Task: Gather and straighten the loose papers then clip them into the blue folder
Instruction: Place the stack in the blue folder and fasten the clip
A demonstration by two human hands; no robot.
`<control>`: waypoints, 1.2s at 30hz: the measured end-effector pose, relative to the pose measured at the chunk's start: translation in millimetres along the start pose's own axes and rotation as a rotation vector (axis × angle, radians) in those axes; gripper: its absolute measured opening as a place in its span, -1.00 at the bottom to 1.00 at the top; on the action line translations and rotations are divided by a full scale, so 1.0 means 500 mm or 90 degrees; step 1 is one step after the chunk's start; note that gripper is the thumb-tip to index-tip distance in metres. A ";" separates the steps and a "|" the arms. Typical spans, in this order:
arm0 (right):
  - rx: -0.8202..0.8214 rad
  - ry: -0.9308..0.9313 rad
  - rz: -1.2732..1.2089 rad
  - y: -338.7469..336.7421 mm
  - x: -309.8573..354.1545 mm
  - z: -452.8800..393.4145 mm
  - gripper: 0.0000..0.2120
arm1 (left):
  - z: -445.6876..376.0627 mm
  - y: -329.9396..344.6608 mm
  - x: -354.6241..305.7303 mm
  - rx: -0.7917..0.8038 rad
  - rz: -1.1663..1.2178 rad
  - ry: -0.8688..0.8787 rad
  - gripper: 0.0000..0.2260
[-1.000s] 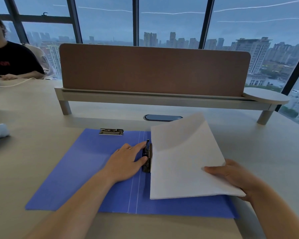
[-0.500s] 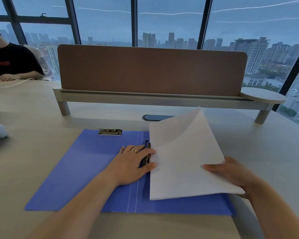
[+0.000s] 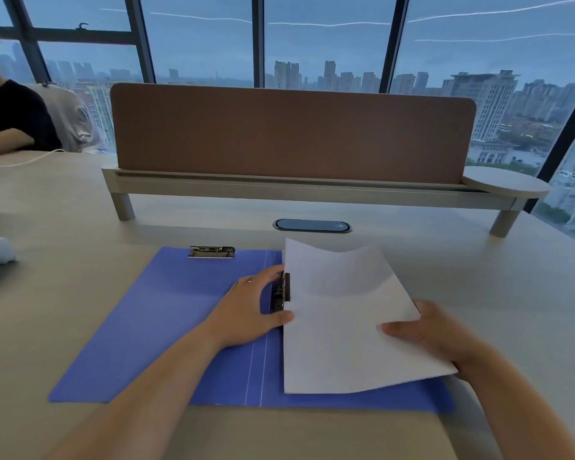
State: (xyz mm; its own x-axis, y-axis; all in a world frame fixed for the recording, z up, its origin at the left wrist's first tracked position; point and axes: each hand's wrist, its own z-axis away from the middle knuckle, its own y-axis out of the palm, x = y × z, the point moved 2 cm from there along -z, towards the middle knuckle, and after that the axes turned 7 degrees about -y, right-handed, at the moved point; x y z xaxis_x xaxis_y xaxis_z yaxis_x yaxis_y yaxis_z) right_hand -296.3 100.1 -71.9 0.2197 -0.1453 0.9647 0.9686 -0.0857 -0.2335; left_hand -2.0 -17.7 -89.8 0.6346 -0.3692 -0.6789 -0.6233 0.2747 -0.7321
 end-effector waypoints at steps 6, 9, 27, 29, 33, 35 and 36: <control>0.000 -0.022 0.027 -0.003 0.003 0.005 -0.55 | -0.005 -0.006 0.003 -0.002 0.129 -0.026 -0.30; -0.001 -0.017 0.028 -0.020 0.001 0.005 -0.70 | -0.014 0.001 0.007 -0.010 0.002 -0.050 -0.32; 0.024 -0.036 -0.130 -0.013 -0.002 0.004 -0.15 | -0.019 -0.012 -0.010 -0.017 0.174 -0.004 -0.31; 0.027 -0.046 -0.133 -0.011 -0.003 0.003 -0.01 | -0.016 -0.016 -0.006 -0.021 0.198 0.001 -0.35; 0.034 -0.055 -0.132 -0.005 0.002 0.008 -0.24 | -0.011 -0.013 -0.005 -0.048 0.233 0.017 -0.43; 0.040 -0.045 -0.112 -0.002 0.007 0.014 -0.55 | -0.009 -0.011 -0.010 -0.065 0.258 0.019 -0.47; 0.049 -0.037 -0.086 -0.002 0.008 0.017 -0.62 | -0.008 -0.010 -0.012 -0.074 0.266 0.019 -0.49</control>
State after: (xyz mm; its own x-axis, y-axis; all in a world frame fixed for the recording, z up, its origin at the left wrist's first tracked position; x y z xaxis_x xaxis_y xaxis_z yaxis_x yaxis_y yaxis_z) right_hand -295.3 107.9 -66.9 0.0906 -0.0804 0.9926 0.9954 -0.0246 -0.0928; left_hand -4.5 -20.6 -81.9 0.3047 -0.2729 -0.9125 -0.8721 0.3053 -0.3825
